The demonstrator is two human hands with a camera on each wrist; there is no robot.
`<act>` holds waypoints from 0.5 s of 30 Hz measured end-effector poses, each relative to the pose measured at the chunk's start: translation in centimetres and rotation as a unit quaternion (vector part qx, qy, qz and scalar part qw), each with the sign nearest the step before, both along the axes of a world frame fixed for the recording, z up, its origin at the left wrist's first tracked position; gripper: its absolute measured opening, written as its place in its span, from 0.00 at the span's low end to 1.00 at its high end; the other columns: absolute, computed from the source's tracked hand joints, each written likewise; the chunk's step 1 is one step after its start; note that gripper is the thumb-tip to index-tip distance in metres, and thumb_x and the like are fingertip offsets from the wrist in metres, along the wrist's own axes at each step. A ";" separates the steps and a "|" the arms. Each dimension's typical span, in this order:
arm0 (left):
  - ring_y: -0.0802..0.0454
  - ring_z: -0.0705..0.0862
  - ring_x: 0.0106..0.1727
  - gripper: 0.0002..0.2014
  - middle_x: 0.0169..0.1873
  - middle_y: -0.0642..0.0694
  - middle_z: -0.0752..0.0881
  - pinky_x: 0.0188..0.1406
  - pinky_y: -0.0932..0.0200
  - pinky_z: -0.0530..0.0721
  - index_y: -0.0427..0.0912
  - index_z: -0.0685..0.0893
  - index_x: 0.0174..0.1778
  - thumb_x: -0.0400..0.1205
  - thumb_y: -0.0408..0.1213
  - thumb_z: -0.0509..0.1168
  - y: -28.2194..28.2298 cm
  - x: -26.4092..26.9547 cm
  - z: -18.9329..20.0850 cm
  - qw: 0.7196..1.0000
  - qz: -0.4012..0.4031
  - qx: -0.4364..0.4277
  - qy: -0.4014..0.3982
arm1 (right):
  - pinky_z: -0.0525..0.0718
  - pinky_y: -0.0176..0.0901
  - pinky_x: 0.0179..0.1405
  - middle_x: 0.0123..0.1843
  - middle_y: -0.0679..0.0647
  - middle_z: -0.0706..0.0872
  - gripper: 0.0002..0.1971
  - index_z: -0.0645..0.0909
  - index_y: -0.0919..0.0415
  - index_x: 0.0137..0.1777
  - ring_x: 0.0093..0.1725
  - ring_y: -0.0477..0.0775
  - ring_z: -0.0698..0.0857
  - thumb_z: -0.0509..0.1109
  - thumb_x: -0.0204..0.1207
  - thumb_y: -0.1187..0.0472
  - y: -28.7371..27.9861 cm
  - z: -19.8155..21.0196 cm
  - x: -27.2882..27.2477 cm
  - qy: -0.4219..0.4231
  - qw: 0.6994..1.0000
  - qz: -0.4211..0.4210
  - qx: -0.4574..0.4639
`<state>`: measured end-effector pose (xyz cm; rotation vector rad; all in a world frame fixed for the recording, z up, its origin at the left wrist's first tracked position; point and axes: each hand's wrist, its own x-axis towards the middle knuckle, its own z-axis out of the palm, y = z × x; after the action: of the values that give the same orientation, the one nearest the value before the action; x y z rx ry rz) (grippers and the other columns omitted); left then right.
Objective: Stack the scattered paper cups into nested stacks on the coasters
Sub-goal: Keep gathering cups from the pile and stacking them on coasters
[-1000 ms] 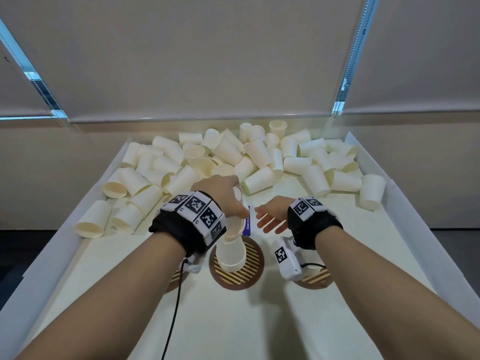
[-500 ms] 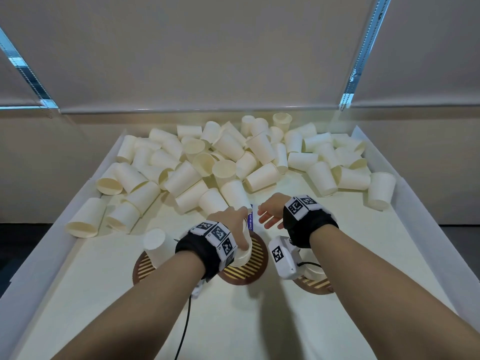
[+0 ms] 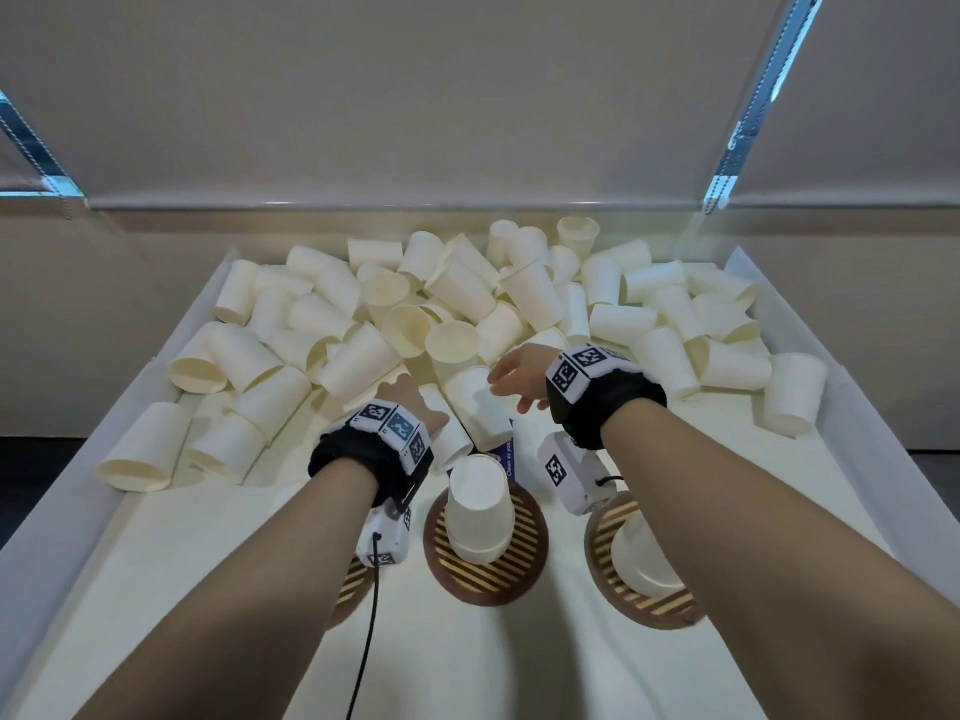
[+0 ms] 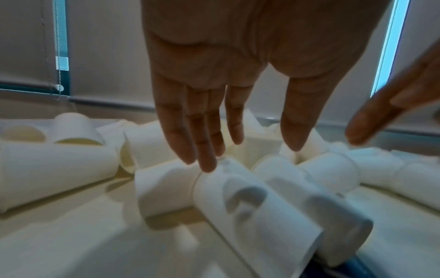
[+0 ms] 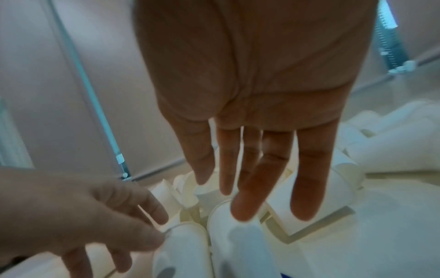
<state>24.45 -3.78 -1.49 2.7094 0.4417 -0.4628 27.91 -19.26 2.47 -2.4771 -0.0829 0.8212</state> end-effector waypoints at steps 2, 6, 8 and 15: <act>0.38 0.77 0.64 0.33 0.66 0.37 0.73 0.58 0.49 0.77 0.38 0.65 0.72 0.75 0.47 0.70 0.0 0.3 -1.3 1.000 0.010 -0.009 0.008 | 0.80 0.38 0.31 0.46 0.54 0.84 0.17 0.78 0.57 0.68 0.32 0.48 0.82 0.65 0.80 0.60 0.9 -0.4 0.9 -0.016 1.000 0.014 -0.009; 0.35 0.78 0.61 0.36 0.65 0.35 0.71 0.56 0.47 0.80 0.44 0.61 0.74 0.74 0.46 0.72 -0.2 1.2 -2.8 1.000 0.004 -0.008 0.000 | 0.86 0.48 0.51 0.65 0.57 0.83 0.23 0.75 0.54 0.73 0.48 0.58 0.87 0.66 0.77 0.67 2.0 -1.9 2.2 -0.050 0.997 0.060 -0.014; 0.34 0.80 0.59 0.40 0.62 0.34 0.75 0.54 0.45 0.81 0.46 0.56 0.78 0.74 0.47 0.72 -0.1 1.6 -3.0 1.000 -0.002 -0.005 -0.024 | 0.82 0.45 0.56 0.76 0.55 0.74 0.28 0.69 0.56 0.77 0.62 0.58 0.83 0.65 0.77 0.71 2.4 -2.5 2.4 -0.056 0.993 0.104 -0.024; 0.37 0.81 0.61 0.39 0.62 0.38 0.81 0.47 0.52 0.75 0.42 0.59 0.77 0.76 0.53 0.69 0.4 2.0 -3.2 1.000 -0.022 -0.018 -0.005 | 0.73 0.45 0.68 0.78 0.60 0.66 0.32 0.59 0.62 0.80 0.75 0.60 0.71 0.64 0.76 0.72 2.2 -4.5 2.0 -0.079 0.983 0.136 -0.099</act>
<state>26.48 -3.43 -4.70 2.6905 0.3675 -0.4654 29.96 -17.06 -2.04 -2.7574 -0.4240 0.7716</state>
